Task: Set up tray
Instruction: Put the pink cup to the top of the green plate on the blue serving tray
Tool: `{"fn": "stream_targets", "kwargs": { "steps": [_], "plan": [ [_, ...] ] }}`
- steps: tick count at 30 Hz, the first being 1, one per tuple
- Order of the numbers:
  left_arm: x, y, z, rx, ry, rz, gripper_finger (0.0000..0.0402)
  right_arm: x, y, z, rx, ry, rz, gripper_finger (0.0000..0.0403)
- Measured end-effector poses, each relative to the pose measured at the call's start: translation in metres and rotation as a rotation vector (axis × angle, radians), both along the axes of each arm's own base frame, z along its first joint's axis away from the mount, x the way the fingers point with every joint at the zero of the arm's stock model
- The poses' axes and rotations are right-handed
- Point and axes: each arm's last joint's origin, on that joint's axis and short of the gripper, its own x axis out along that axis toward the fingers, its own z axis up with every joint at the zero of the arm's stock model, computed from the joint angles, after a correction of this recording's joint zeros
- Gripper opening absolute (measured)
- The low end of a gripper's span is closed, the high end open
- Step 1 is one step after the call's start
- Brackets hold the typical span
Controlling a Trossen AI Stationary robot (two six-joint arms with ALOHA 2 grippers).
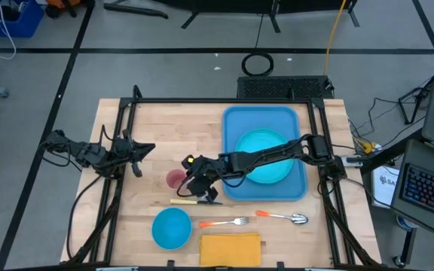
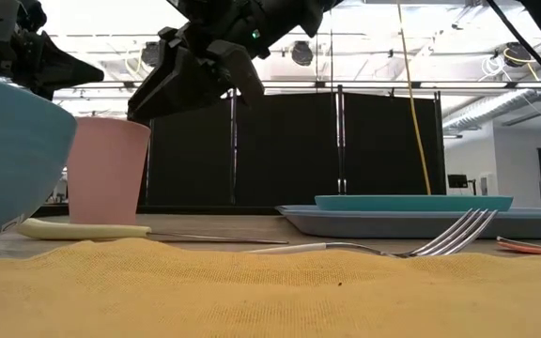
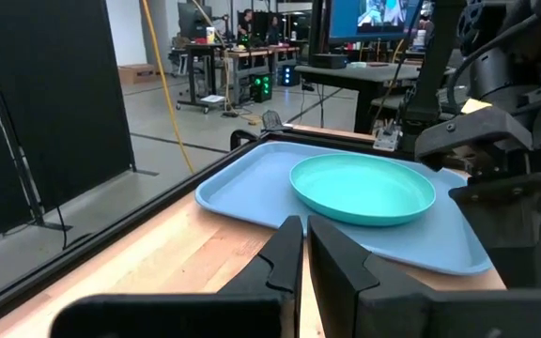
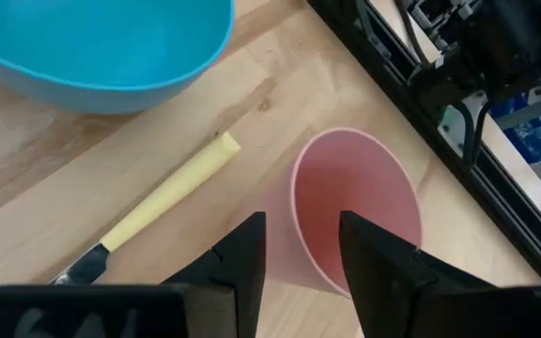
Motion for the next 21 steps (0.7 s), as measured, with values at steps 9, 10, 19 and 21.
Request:
{"fn": "stream_targets", "kwargs": {
  "steps": [9,10,19,21],
  "plan": [
    [0.000,0.000,0.000,0.000,0.000,0.001,0.0024,0.005,0.000,-0.011,-0.009,-0.004,0.008,0.0128],
    [0.000,0.000,0.000,0.000,-0.001,0.001,0.0024,0.005,0.000,-0.011,-0.010,-0.008,0.009,0.0127],
    [0.000,0.000,0.000,0.005,0.003,0.001,0.0024,0.009,-0.006,-0.020,0.015,0.006,0.004,0.0098],
    [0.000,0.000,0.000,0.005,0.003,0.001,0.0024,0.008,-0.006,-0.021,0.014,0.009,0.003,0.0089]
  ]
}}
